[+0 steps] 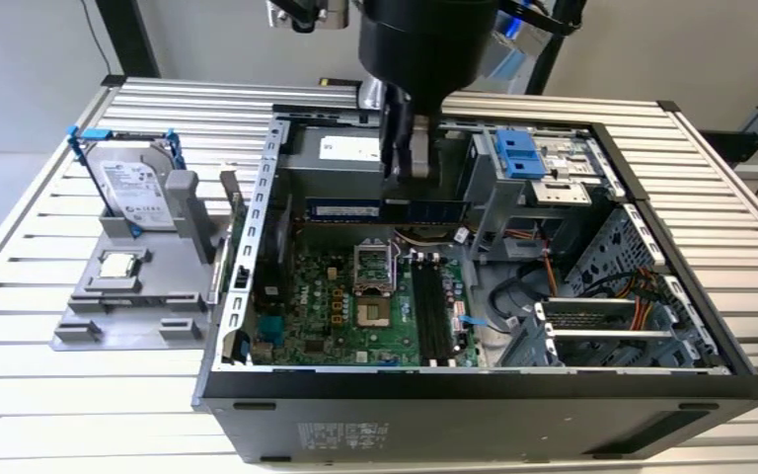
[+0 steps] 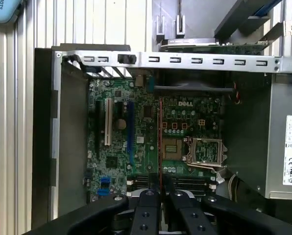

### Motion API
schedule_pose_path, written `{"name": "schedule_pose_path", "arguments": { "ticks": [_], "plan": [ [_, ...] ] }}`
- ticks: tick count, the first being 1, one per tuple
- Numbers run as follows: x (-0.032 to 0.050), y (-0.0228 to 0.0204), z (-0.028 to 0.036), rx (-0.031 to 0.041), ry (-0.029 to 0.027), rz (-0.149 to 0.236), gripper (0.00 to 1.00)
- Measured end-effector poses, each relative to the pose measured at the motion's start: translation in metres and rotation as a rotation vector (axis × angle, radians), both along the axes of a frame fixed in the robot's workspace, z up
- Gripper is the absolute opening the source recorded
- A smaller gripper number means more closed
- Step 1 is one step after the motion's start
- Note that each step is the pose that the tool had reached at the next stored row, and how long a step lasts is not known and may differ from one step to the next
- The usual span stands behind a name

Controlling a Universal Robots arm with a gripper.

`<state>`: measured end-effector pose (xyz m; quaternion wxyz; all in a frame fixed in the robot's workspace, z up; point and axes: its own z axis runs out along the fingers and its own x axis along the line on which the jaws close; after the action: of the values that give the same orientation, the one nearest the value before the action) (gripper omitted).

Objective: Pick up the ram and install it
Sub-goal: 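Pick up the ram and move it above insertion slot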

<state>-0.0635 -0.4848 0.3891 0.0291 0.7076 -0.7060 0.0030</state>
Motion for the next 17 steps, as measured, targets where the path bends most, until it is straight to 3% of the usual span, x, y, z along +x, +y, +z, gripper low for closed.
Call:
{"name": "schedule_pose_path", "arguments": {
  "ticks": [17],
  "plan": [
    [0.0750,0.0003,0.0000,0.0001,0.0054,0.000,0.00]
  ]
}}
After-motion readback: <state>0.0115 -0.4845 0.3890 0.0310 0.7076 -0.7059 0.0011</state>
